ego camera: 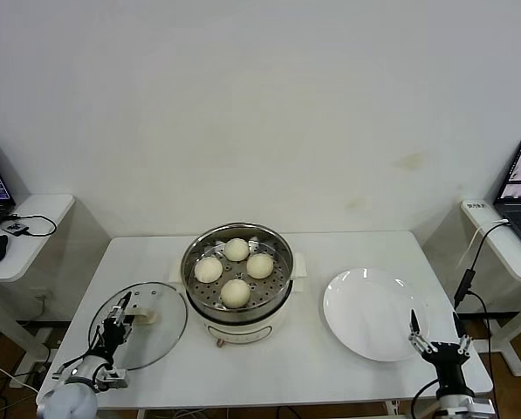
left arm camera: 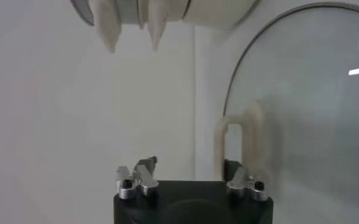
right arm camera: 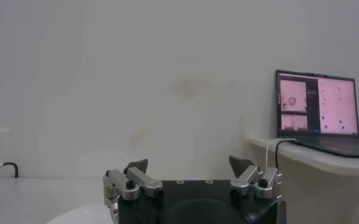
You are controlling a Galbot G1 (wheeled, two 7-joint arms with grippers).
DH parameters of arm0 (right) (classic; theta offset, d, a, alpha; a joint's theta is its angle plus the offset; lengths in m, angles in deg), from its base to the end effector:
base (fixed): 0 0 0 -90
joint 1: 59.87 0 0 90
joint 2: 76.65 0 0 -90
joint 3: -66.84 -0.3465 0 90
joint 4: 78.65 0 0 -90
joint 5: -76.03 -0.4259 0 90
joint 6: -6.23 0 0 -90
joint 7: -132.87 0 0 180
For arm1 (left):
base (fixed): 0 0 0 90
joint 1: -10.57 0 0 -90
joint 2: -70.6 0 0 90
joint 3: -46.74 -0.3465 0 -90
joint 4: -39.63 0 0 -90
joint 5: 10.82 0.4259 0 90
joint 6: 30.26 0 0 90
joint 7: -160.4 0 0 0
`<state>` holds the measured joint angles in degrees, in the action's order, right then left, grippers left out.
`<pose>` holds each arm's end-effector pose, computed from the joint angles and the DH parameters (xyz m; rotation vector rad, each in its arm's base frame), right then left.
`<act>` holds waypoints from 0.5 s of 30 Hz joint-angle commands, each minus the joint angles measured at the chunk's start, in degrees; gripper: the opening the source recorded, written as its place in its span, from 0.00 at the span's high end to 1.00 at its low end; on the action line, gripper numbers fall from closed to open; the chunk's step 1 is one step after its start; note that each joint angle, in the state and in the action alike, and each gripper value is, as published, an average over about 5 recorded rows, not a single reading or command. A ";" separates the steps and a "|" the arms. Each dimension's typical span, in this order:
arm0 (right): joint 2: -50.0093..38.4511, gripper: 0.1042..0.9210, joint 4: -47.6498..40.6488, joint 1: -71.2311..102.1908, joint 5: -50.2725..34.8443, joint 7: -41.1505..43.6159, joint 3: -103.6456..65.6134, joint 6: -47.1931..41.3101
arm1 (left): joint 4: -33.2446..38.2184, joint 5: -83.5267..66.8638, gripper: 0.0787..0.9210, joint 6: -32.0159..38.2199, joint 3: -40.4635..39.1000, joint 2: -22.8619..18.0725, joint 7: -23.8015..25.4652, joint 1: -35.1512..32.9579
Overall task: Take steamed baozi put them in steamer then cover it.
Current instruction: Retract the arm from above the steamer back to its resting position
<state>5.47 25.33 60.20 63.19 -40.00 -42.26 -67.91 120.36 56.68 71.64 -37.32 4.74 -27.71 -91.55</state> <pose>0.2264 -0.1674 -0.3885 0.2357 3.0840 -0.1111 0.3330 0.2095 -0.4407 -0.2460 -2.1495 -2.1500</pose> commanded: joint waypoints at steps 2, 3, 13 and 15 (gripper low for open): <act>0.08 0.12 -0.23 -0.06 0.11 0.04 0.03 0.04 | -1.84 0.21 0.55 -0.01 -0.30 -0.30 -0.12 0.86; 0.09 0.12 -0.25 -0.07 0.11 0.04 0.04 0.05 | -1.99 0.25 0.59 0.02 -0.30 -0.34 -0.24 0.88; 0.20 0.12 -0.20 -0.08 0.22 0.19 0.22 0.18 | -0.80 0.26 0.92 1.46 1.09 -0.99 -5.45 -0.08; 0.20 0.12 -0.22 -0.09 0.29 0.25 0.23 0.23 | 0.53 0.46 0.94 1.89 2.08 -1.51 -6.96 -1.01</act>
<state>5.65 25.09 60.13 63.42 -39.79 -42.04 -67.74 118.99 56.97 72.66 -36.78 3.83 -30.25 -91.45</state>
